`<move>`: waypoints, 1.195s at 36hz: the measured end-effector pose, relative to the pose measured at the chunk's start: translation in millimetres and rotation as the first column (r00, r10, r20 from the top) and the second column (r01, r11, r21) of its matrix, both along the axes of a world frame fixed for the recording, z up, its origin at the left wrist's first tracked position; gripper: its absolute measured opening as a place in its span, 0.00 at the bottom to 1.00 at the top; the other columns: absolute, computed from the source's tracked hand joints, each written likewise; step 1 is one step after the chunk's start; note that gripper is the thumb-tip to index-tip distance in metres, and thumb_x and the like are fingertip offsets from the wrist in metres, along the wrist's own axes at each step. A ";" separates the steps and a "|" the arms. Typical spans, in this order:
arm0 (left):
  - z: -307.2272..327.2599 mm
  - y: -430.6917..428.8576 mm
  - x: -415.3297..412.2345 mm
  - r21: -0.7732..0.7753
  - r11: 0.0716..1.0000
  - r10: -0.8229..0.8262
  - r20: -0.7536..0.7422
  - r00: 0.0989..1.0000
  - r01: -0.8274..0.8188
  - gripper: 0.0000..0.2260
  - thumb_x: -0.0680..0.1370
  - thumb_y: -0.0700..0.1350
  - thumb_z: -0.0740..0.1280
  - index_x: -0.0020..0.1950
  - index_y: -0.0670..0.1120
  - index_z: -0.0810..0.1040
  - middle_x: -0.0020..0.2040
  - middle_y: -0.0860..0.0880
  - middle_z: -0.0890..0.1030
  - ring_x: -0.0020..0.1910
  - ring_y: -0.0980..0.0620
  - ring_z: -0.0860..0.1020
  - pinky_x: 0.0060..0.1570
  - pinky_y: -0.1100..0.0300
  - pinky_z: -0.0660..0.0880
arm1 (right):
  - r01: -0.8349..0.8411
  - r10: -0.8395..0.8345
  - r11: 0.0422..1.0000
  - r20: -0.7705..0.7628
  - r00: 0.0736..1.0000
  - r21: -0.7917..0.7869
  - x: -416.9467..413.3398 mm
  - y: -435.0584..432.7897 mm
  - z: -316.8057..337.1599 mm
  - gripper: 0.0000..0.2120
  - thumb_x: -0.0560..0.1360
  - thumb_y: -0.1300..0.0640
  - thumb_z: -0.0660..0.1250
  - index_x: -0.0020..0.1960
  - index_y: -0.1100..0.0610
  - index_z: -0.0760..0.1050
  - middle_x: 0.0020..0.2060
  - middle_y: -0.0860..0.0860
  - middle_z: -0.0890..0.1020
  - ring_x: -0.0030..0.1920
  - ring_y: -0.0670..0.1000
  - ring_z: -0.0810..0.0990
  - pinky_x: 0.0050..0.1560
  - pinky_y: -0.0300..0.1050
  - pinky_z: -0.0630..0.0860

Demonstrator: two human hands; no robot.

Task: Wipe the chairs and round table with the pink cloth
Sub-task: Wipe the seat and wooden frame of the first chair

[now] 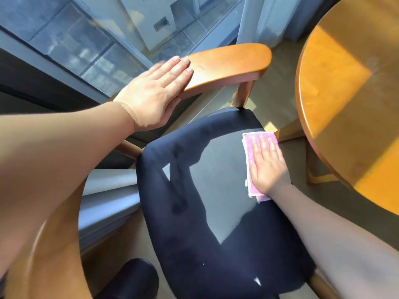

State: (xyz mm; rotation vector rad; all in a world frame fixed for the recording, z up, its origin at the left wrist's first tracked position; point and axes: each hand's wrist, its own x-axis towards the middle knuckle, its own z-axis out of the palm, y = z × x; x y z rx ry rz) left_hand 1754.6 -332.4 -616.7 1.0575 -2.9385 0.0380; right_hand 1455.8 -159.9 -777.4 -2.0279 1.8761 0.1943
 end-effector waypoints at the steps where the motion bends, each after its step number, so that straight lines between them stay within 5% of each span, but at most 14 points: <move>1: -0.3 0.0 0.2 -0.003 1.000 -0.001 -0.002 1.000 0.001 0.24 0.80 0.44 0.57 0.75 0.39 0.58 0.74 0.38 0.60 0.74 0.39 0.58 0.73 0.47 0.55 | 0.006 -0.006 1.000 -0.007 1.000 -0.003 2.1 -6.5 -1.4 0.31 0.78 0.48 0.46 0.75 0.64 0.62 0.74 0.63 0.64 0.75 0.65 0.59 0.75 0.62 0.56; 6: -1.3 -0.6 1.6 -0.021 1.000 0.002 -0.022 1.000 -0.003 0.24 0.80 0.44 0.57 0.75 0.39 0.59 0.74 0.39 0.61 0.74 0.40 0.58 0.73 0.48 0.55 | 0.044 -0.047 0.998 -0.051 0.998 -0.052 14.3 -35.9 -3.3 0.29 0.80 0.50 0.46 0.75 0.64 0.62 0.73 0.64 0.66 0.75 0.64 0.60 0.75 0.60 0.56; 11: -2.0 -0.6 1.6 -0.023 1.000 0.000 -0.030 1.000 -0.001 0.24 0.80 0.44 0.58 0.75 0.39 0.60 0.74 0.39 0.61 0.74 0.40 0.58 0.73 0.48 0.56 | 0.139 -0.141 0.989 -0.038 0.989 -0.044 36.9 -82.2 2.3 0.28 0.78 0.49 0.43 0.64 0.63 0.71 0.59 0.64 0.77 0.62 0.66 0.72 0.68 0.61 0.65; 18: -4.2 -1.6 2.3 -0.026 1.000 -0.004 -0.035 0.999 0.003 0.23 0.80 0.44 0.56 0.75 0.39 0.60 0.74 0.39 0.61 0.74 0.40 0.58 0.73 0.49 0.55 | 0.237 -0.229 0.963 0.077 0.970 -0.128 49.7 -104.7 -0.1 0.22 0.80 0.48 0.44 0.68 0.58 0.61 0.58 0.59 0.73 0.61 0.62 0.72 0.57 0.60 0.73; 23: -3.7 -0.4 2.8 -0.003 1.000 0.013 0.003 1.000 -0.013 0.24 0.80 0.44 0.57 0.75 0.39 0.59 0.75 0.40 0.60 0.74 0.41 0.57 0.73 0.50 0.53 | 0.232 -0.233 0.972 -0.014 0.972 -0.020 34.6 -88.4 1.9 0.33 0.75 0.45 0.41 0.57 0.64 0.77 0.55 0.64 0.79 0.57 0.66 0.75 0.58 0.59 0.71; 27: -1.7 1.6 0.6 0.003 1.000 0.023 0.012 1.000 -0.023 0.24 0.80 0.43 0.58 0.75 0.39 0.59 0.75 0.39 0.60 0.74 0.40 0.57 0.73 0.48 0.55 | 0.345 -0.344 0.939 0.041 0.938 -0.009 11.3 -40.7 0.4 0.27 0.78 0.48 0.52 0.73 0.62 0.62 0.67 0.61 0.70 0.60 0.65 0.74 0.56 0.58 0.73; 30: 0.7 3.0 0.4 0.015 0.999 0.033 0.019 0.999 -0.033 0.24 0.80 0.44 0.57 0.75 0.39 0.59 0.74 0.39 0.61 0.74 0.40 0.58 0.73 0.47 0.56 | 0.381 -0.378 0.924 0.105 0.920 -0.017 -5.1 10.8 2.0 0.30 0.77 0.53 0.57 0.77 0.59 0.55 0.60 0.59 0.73 0.51 0.64 0.77 0.46 0.56 0.76; 33: 3.3 11.3 -2.7 0.016 0.996 0.089 0.021 0.996 -0.089 0.23 0.81 0.45 0.55 0.75 0.40 0.59 0.75 0.40 0.60 0.74 0.40 0.58 0.73 0.48 0.54 | 0.370 -0.370 0.929 0.059 0.927 0.012 -15.8 53.2 4.2 0.33 0.76 0.52 0.57 0.77 0.60 0.52 0.67 0.60 0.69 0.64 0.63 0.72 0.60 0.58 0.74; 35: 2.2 27.6 -5.9 0.039 0.981 0.190 0.015 0.982 -0.190 0.24 0.81 0.45 0.55 0.76 0.41 0.57 0.76 0.40 0.57 0.75 0.41 0.56 0.74 0.50 0.51 | 0.280 -0.281 0.959 0.011 0.960 0.044 -17.3 70.9 8.0 0.34 0.76 0.48 0.45 0.77 0.65 0.53 0.73 0.63 0.62 0.73 0.63 0.61 0.71 0.59 0.62; 39: 2.7 93.5 -0.5 0.109 0.966 0.236 -0.003 0.972 -0.234 0.26 0.76 0.42 0.57 0.74 0.37 0.60 0.75 0.38 0.59 0.74 0.41 0.58 0.74 0.50 0.51 | 0.146 -0.122 0.977 -0.154 0.981 0.154 -14.1 75.3 7.6 0.40 0.71 0.46 0.30 0.77 0.67 0.48 0.77 0.66 0.53 0.78 0.63 0.48 0.77 0.56 0.43; 41: 7.7 128.8 9.7 0.166 0.956 0.241 0.015 0.970 -0.240 0.25 0.76 0.41 0.55 0.73 0.37 0.63 0.73 0.38 0.62 0.73 0.40 0.61 0.73 0.50 0.55 | 0.143 -0.117 0.979 -0.166 0.979 0.148 -12.0 74.7 6.3 0.38 0.72 0.47 0.33 0.78 0.66 0.47 0.76 0.66 0.55 0.77 0.63 0.49 0.77 0.57 0.44; 43: 14.5 157.0 19.8 0.227 0.938 0.260 0.032 0.965 -0.260 0.23 0.77 0.39 0.56 0.72 0.37 0.64 0.72 0.38 0.65 0.72 0.40 0.64 0.71 0.47 0.60 | 0.076 -0.066 0.994 -0.118 0.991 0.083 -7.2 75.3 4.1 0.35 0.75 0.49 0.47 0.77 0.66 0.52 0.74 0.67 0.60 0.75 0.66 0.56 0.75 0.61 0.51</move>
